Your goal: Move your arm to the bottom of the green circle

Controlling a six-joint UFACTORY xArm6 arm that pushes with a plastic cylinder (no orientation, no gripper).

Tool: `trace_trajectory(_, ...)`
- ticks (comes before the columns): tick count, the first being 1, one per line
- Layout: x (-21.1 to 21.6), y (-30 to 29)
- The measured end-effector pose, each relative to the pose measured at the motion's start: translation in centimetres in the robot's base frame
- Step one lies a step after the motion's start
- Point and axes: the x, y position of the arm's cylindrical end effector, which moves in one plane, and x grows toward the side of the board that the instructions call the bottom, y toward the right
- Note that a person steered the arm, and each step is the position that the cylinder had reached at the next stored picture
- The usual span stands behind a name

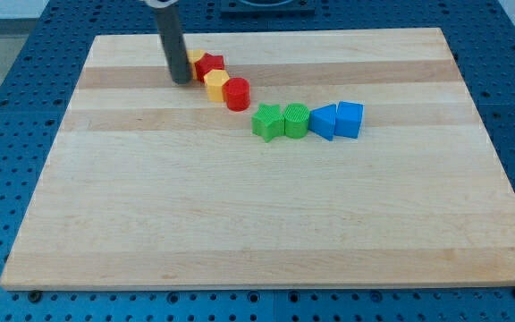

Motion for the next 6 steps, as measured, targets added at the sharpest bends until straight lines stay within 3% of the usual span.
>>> trace_trajectory(1,0.5,3.3)
trace_trajectory(3,4.4,-2.0)
trace_trajectory(4,10.8,-0.2)
trace_trajectory(5,15.2,5.6)
trace_trajectory(6,16.2,10.5)
